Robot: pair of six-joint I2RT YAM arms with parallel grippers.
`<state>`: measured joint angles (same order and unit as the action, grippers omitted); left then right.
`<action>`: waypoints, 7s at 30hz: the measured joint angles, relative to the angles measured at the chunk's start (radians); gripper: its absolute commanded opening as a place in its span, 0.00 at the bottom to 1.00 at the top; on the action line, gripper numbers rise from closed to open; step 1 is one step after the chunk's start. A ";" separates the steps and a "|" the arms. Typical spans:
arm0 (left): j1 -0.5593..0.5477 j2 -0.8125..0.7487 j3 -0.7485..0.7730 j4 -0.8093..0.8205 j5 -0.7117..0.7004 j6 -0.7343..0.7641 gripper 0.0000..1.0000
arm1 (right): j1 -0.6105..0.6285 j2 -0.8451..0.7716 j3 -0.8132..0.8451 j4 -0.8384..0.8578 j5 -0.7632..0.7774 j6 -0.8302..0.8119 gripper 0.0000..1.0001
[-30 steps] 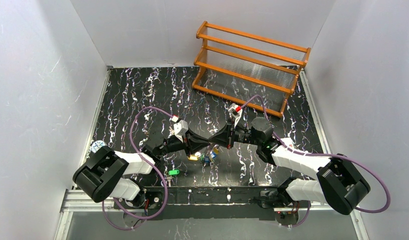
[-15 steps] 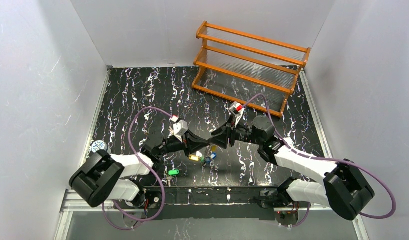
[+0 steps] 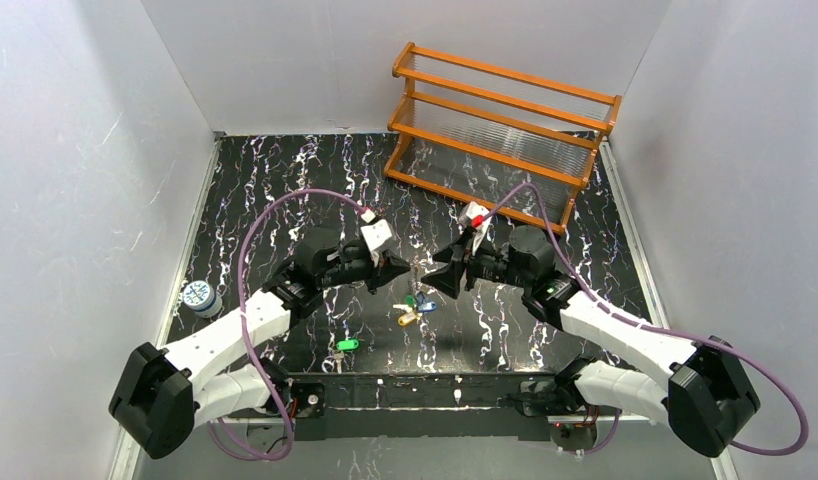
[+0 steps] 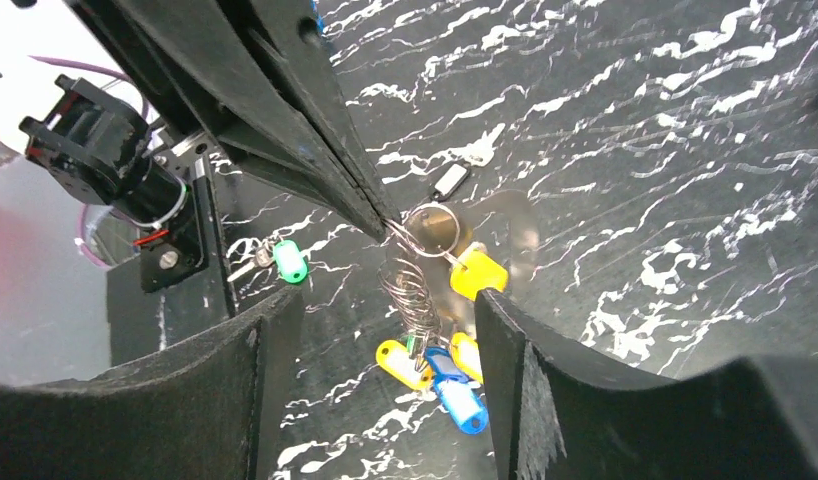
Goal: Put the keys on the keyring
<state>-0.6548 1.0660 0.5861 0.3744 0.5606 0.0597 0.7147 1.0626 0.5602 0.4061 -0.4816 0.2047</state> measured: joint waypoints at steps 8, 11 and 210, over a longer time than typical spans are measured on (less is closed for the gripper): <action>-0.013 -0.017 0.058 -0.272 -0.038 0.140 0.00 | 0.000 -0.111 -0.070 0.048 -0.051 -0.167 0.62; -0.026 -0.024 0.065 -0.298 -0.037 0.169 0.00 | 0.000 -0.117 -0.095 0.076 -0.093 -0.217 0.57; -0.212 -0.024 -0.282 0.178 -0.312 0.043 0.00 | 0.093 0.211 0.014 0.092 -0.133 -0.068 0.21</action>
<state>-0.8673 1.0424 0.3042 0.5526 0.2485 0.1028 0.8074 1.2732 0.5743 0.4980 -0.6144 0.1364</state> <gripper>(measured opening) 0.063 0.157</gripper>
